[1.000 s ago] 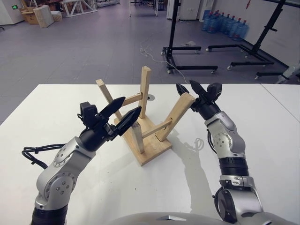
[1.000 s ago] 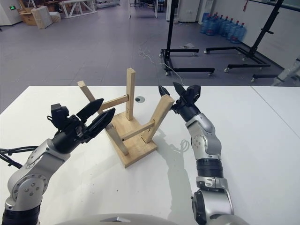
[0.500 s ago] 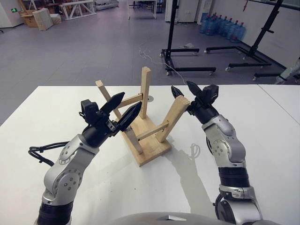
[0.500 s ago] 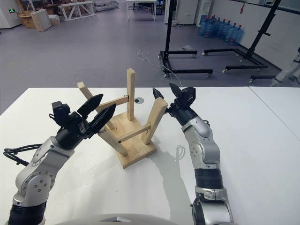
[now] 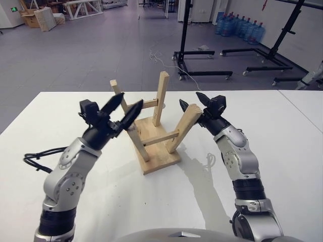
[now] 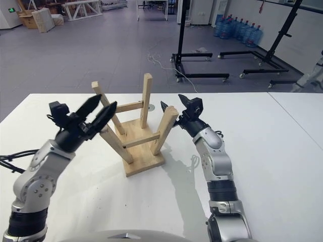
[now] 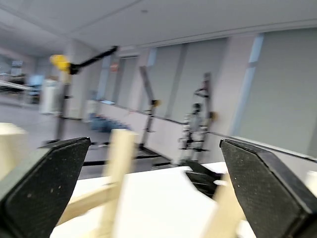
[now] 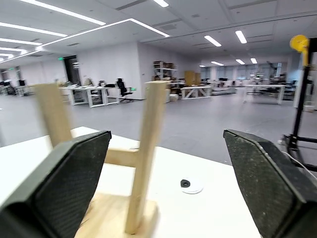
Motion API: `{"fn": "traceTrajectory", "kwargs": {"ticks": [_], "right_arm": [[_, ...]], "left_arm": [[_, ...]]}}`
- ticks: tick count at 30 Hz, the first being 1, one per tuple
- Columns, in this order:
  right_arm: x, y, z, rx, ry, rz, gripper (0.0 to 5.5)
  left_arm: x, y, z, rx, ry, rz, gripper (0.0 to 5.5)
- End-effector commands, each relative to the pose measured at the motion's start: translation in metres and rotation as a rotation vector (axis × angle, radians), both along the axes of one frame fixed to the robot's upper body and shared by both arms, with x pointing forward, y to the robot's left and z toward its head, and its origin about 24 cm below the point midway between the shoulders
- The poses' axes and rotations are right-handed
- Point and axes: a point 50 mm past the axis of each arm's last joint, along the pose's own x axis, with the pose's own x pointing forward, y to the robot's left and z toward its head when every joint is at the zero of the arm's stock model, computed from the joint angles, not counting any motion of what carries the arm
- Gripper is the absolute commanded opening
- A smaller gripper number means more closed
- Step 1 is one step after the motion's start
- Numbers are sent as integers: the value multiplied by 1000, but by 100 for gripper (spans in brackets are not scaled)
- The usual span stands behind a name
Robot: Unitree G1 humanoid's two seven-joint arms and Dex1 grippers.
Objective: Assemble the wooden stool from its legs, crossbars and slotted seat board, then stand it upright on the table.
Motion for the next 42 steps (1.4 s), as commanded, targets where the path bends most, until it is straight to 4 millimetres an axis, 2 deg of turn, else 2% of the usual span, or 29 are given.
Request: {"fn": "traceTrajectory", "kwargs": {"ticks": [1, 4, 7, 9, 11, 14, 18, 23, 27, 30, 33, 36, 40, 42], "right_arm": [[5, -25, -6, -91, -12, -104, 420], [-3, -50, -17, -159, 14, -168, 420], [-21, -61, -33, -225, 95, -88, 420], [-48, -58, -43, -189, 214, 78, 420], [-77, -44, -45, -144, 304, 257, 420], [-95, -25, -45, -97, 369, 350, 420], [-89, 6, -54, -51, 420, 270, 420], [-77, 33, -66, -39, 445, 181, 420], [-66, 41, -74, -54, 429, 77, 420], [-56, 34, -80, -95, 411, -76, 420], [-44, 13, -86, -141, 389, -285, 420], [-42, -10, -96, -219, 383, -415, 420], [-38, -35, -99, -287, 347, -476, 420], [-39, -38, -93, -266, 311, -381, 420]], "left_arm": [[-2, 19, 26, -16, -73, 32, 479], [-6, 34, 32, -43, -91, 63, 479], [-10, 41, 25, -31, -62, 90, 479], [-12, 44, 14, -7, -13, 107, 479], [-14, 45, 6, 13, 16, 123, 479], [-16, 44, 1, 31, 29, 135, 479], [-14, 41, -3, 61, 49, 122, 479], [-10, 40, -5, 84, 64, 98, 479], [-8, 37, -8, 106, 76, 79, 479], [-8, 35, -11, 113, 81, 74, 479], [-8, 32, -12, 115, 80, 69, 479], [-9, 32, -13, 119, 76, 77, 479], [-11, 32, -14, 120, 72, 87, 479], [-12, 32, -15, 121, 73, 92, 479]]}}
